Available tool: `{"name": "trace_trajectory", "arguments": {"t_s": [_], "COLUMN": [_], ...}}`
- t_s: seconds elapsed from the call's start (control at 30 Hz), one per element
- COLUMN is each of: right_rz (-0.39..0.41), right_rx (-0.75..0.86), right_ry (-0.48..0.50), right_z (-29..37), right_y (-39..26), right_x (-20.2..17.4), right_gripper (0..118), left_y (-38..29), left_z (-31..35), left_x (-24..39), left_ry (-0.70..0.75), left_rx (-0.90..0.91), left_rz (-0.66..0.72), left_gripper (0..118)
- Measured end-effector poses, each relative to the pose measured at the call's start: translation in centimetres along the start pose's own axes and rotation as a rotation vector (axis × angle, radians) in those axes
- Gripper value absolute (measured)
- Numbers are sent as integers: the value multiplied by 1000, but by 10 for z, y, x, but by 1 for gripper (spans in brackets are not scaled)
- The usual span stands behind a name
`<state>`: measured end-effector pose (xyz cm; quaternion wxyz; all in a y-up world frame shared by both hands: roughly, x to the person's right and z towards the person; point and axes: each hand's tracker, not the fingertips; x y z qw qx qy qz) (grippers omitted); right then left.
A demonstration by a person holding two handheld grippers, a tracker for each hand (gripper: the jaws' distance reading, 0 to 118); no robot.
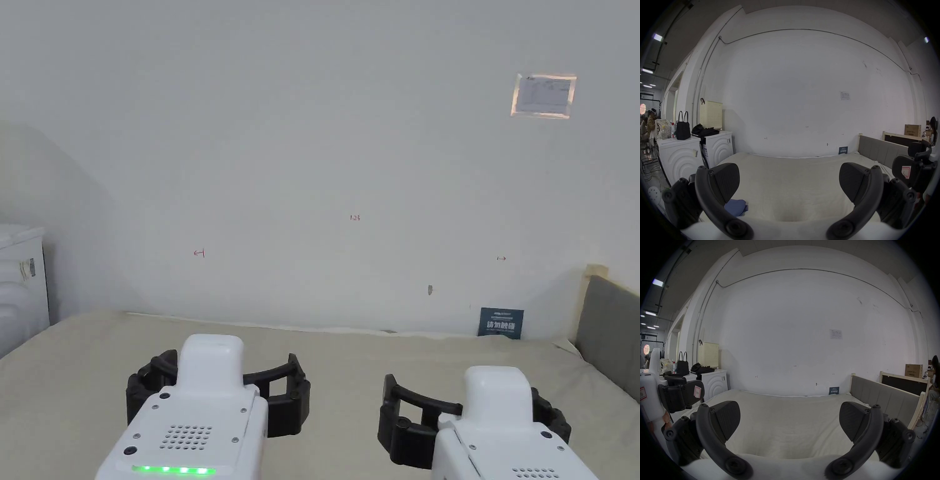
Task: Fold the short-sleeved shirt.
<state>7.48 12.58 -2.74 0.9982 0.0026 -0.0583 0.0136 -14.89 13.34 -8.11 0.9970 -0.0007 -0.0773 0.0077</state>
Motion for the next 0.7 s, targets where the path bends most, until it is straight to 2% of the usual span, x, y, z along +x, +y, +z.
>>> {"name": "trace_trajectory", "arguments": {"t_s": [0.7], "right_rz": [6], "right_rx": [5], "right_ry": [1], "right_z": [11], "right_y": [1], "right_x": [-3], "right_gripper": [118], "left_y": [-3], "left_z": [8], "left_x": [-6], "left_ry": [11], "left_rx": [-6], "left_rz": [-2], "left_gripper": [118]}}
